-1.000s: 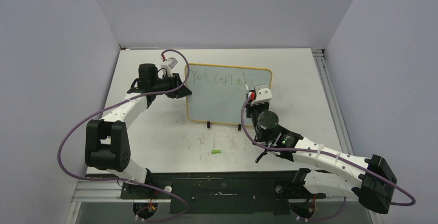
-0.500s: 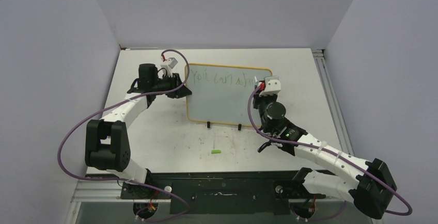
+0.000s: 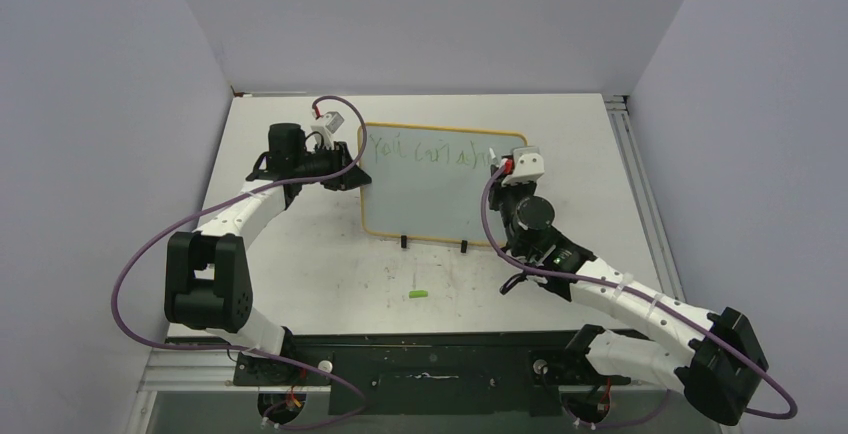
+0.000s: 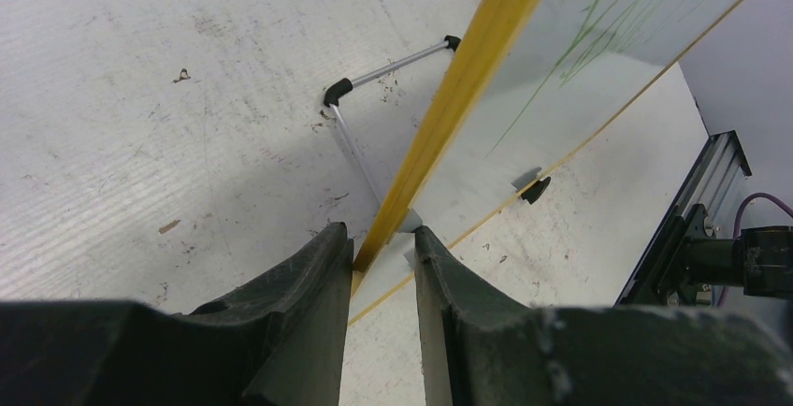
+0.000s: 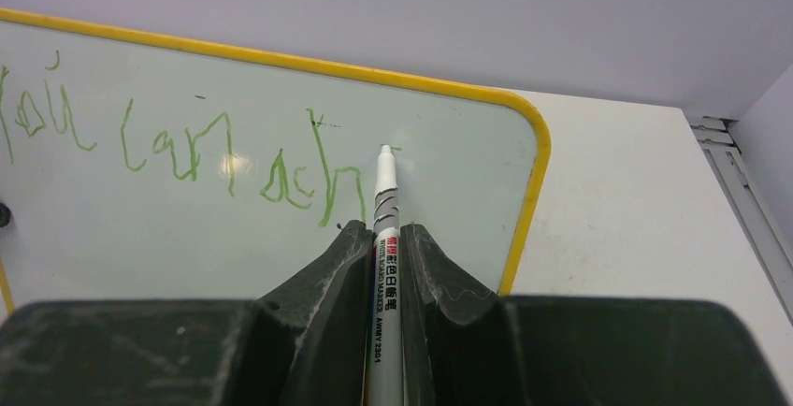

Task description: Write a sentence on the whiteboard

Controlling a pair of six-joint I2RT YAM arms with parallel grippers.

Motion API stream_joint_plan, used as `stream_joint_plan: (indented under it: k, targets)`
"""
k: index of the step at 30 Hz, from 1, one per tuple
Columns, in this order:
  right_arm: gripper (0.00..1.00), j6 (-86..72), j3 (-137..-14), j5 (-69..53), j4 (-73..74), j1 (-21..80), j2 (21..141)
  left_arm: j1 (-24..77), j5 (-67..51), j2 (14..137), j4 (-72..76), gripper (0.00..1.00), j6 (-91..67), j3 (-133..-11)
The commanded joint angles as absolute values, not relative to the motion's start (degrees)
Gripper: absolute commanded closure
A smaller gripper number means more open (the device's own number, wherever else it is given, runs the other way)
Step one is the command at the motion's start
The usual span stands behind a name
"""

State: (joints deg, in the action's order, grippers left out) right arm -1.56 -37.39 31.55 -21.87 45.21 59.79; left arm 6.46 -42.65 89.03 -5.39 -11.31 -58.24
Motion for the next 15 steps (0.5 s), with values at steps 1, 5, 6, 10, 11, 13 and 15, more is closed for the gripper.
stream_joint_plan:
  k: [1, 5, 6, 10, 11, 13, 15]
  targets:
    - [0.95, -3.0, -38.8, 32.6, -24.2, 44.3, 59.9, 7.0, -42.8, 87.4, -5.3, 0.72, -10.5, -60.7]
    - [0.95, -3.1, -38.6, 31.2, -23.7, 44.1, 59.0, 7.0, -42.9, 87.2, -5.3, 0.72, -10.5, -60.7]
    - [0.95, -3.0, -38.3, 30.4, -23.7, 44.1, 58.3, 7.0, -42.9, 87.1, -5.3, 0.72, -10.5, -60.6]
    - [0.95, -2.7, -36.9, 27.8, -22.7, 44.2, 55.0, 7.0, -42.9, 87.1, -5.3, 0.72, -10.5, -60.6]
    - [0.95, -3.1, -36.5, 27.7, -22.3, 44.3, 54.2, 7.0, -42.9, 87.1, -5.3, 0.72, -10.5, -60.6]
    - [0.95, -3.7, -35.9, 28.1, -21.0, 44.2, 53.3, 7.0, -42.9, 87.1, -5.3, 0.72, -10.5, -60.6]
    - [0.95, -4.2, -35.5, 28.6, -20.1, 44.2, 52.9, 7.1, -42.9, 87.0, -5.2, 0.72, -10.5, -60.6]
